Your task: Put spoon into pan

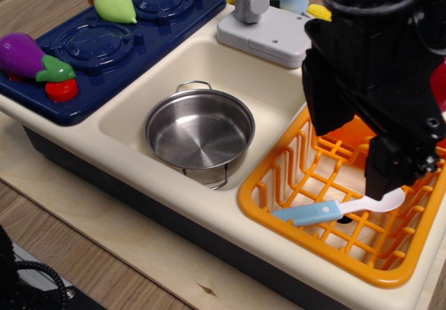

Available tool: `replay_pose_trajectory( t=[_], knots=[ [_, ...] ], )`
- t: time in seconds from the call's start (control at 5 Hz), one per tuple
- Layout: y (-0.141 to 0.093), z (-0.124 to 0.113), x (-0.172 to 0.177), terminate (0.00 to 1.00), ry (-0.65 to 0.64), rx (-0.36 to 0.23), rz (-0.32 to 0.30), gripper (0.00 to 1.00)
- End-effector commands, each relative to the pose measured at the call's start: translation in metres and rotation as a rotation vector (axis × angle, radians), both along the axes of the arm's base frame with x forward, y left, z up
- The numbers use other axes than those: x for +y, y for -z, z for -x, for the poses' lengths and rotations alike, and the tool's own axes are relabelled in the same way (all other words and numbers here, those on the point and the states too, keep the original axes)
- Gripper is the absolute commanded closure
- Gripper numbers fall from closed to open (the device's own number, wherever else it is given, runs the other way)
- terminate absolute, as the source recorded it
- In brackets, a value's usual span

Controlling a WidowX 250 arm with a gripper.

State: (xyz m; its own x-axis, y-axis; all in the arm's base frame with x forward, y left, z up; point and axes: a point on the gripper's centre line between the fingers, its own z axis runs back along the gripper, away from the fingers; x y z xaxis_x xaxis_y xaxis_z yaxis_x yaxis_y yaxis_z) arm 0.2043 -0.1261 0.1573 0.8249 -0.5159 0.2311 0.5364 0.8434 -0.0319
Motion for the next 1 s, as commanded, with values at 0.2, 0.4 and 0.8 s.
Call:
replay_pose_trajectory(
  t=[0.2,0.4,0.8],
  knots=[
    [0.015,-0.010,-0.005,0.00,0.043,-0.016,0.015,0.00],
    [0.029,-0.017,-0.007,0.00,0.068,-0.030,0.007,0.00],
    [0.053,-0.030,-0.004,0.00,0.115,-0.035,-0.005,0.00]
  ],
)
